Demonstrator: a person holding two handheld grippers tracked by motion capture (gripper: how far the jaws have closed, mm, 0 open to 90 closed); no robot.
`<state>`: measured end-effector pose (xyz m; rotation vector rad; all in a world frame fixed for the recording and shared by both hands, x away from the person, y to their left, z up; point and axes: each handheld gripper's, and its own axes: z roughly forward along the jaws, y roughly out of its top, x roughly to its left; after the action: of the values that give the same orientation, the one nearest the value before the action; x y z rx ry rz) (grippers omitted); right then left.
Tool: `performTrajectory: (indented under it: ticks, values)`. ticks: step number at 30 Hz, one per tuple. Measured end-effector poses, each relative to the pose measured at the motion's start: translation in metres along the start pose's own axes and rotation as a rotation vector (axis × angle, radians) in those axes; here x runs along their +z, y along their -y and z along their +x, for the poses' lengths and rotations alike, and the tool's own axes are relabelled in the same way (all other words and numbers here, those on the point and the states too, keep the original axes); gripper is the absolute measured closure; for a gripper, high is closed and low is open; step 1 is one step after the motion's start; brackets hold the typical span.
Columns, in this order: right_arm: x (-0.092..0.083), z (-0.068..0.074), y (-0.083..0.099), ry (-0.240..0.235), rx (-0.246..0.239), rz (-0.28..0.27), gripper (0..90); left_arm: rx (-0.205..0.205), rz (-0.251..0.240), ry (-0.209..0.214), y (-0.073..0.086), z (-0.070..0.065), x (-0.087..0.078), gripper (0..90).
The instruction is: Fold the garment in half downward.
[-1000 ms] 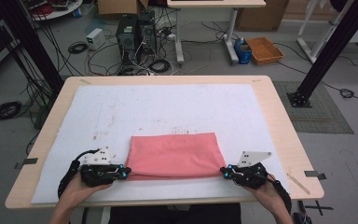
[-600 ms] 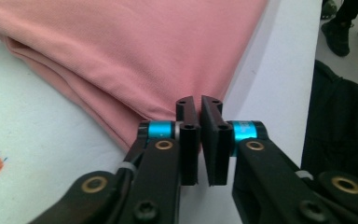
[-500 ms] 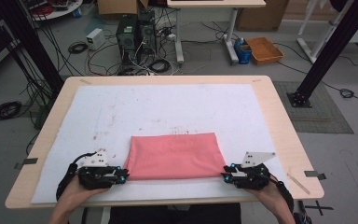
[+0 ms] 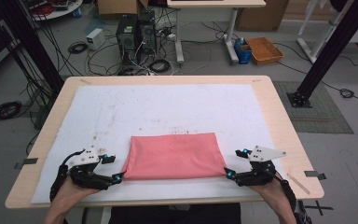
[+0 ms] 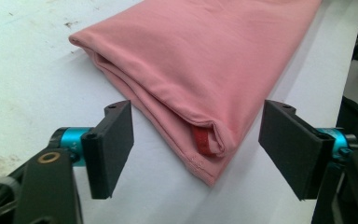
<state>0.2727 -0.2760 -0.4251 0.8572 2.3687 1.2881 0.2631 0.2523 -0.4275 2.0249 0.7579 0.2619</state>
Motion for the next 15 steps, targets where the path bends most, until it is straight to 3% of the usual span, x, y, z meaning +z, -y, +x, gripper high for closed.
performTrajectory:
  ticks: [5, 15]
  values:
    - [-0.0045, -0.0041, 0.0004, 0.017, 0.010, -0.028, 20.3, -0.005, -0.005, -0.016, -0.0037, -0.0008, -0.0031, 24.5]
    - [-0.0011, -0.0064, -0.0035, 0.030, 0.007, -0.030, 20.3, 0.005, -0.014, -0.048, -0.0066, -0.0045, -0.0074, 24.5]
